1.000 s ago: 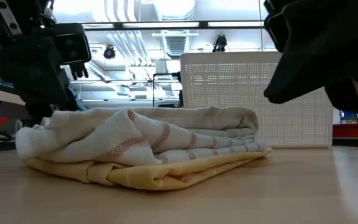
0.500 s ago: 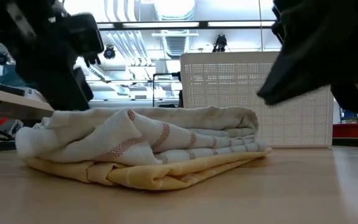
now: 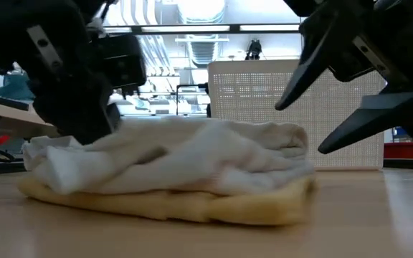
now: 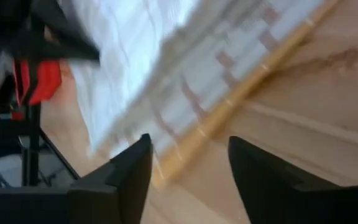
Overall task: Fold towel
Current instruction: Stack the light gray patterned towel on top of the brown patterned towel
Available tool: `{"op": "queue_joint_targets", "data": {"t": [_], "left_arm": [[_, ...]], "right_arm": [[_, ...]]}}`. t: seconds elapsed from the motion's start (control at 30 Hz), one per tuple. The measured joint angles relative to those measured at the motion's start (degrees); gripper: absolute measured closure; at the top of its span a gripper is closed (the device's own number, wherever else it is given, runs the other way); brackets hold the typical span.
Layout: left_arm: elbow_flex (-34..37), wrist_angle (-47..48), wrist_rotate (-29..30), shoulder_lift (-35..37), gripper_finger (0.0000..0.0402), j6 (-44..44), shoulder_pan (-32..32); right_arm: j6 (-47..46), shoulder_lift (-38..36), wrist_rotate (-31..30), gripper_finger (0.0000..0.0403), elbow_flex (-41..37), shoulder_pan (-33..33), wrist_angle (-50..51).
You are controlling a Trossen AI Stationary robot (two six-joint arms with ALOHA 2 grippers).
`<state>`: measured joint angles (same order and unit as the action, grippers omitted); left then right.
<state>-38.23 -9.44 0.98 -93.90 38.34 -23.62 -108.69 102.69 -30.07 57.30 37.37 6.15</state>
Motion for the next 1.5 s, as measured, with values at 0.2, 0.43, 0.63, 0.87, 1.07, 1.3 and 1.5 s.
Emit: {"op": "queue_joint_targets", "data": {"t": [0.2,0.43,0.63,0.87,1.07,1.3,1.5], "left_arm": [[-7.1,0.1,-4.2,-6.7,0.0401,-1.3,-0.3],[-11.4,-1.5,-3.8,-10.1,0.0401,-2.2,-0.4],[-12.0,-1.8,-1.5,-7.6,0.0401,-4.6,-0.3],[-11.7,3.7,-1.5,1.3,0.0401,-7.7,0.1],[-10.4,22.3,4.9,9.4,0.0401,-6.7,0.0],[-4.3,32.3,6.0,15.3,0.0401,-18.1,-1.8],[-1.4,31.0,6.0,17.0,0.0392,-33.8,-4.3]], "right_arm": [[-4.3,1.2,0.2,0.0151,0.0,-0.5,0.5],[-6.5,4.5,0.0,0.0117,0.0,-0.5,-1.5],[-3.1,5.0,0.0,0.0123,0.1,-0.5,-2.4],[-1.0,4.7,0.1,0.0146,0.0,0.0,-1.8],[0.8,3.6,0.5,0.0153,0.0,1.4,-1.8],[20.5,2.3,0.5,0.0147,3.1,3.9,-1.8],[34.9,2.3,-0.1,0.0161,9.8,3.7,5.1]]}}
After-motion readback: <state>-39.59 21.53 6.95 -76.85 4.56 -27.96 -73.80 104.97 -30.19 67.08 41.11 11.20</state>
